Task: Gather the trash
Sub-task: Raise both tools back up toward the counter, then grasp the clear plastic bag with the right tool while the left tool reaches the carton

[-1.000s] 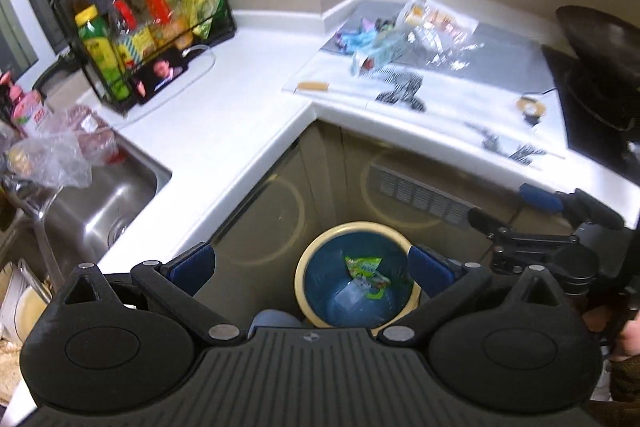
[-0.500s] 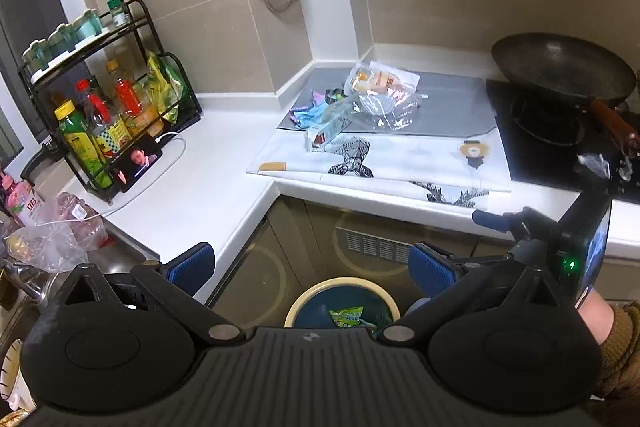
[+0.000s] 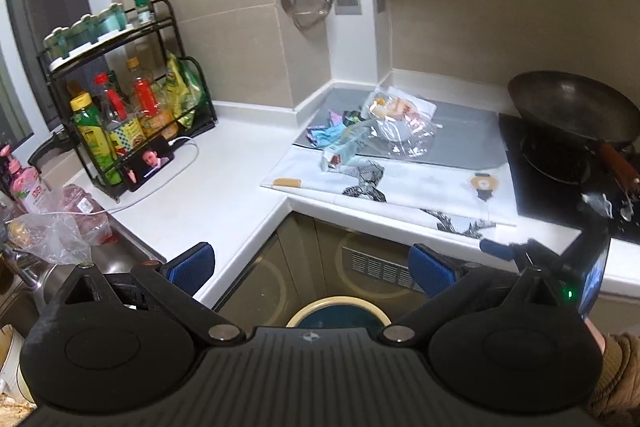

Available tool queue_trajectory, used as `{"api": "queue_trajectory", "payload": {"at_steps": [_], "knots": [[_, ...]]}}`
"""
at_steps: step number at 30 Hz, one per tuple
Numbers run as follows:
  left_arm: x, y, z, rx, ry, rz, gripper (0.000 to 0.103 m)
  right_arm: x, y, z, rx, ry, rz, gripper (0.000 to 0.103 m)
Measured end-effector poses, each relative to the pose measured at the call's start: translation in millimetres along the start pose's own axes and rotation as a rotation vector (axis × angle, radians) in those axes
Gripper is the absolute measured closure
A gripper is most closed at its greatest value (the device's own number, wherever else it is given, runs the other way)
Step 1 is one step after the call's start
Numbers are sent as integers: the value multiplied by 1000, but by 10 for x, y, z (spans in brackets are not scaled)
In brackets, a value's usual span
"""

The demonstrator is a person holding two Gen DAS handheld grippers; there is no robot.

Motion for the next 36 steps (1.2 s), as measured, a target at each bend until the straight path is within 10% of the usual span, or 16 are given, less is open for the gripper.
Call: {"api": "queue_trajectory", "payload": {"at_steps": [21, 36], "knots": [[-345, 50, 1175, -184, -115, -55, 0, 441, -590, 332, 182, 14, 91, 2], [-495, 329, 1865, -335, -147, -138, 0, 1442, -1073, 1706, 232, 46, 478, 0]]}}
Point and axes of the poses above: each gripper's, at about its wrist camera, not at the fingertips, and z roughly the way its jaws point, x to its right, y to its underside, the point moved 5 cm from there along z, roughly the way its jaws point, and after that the axes turned 4 degrees about -y, right-handed, at the moved point
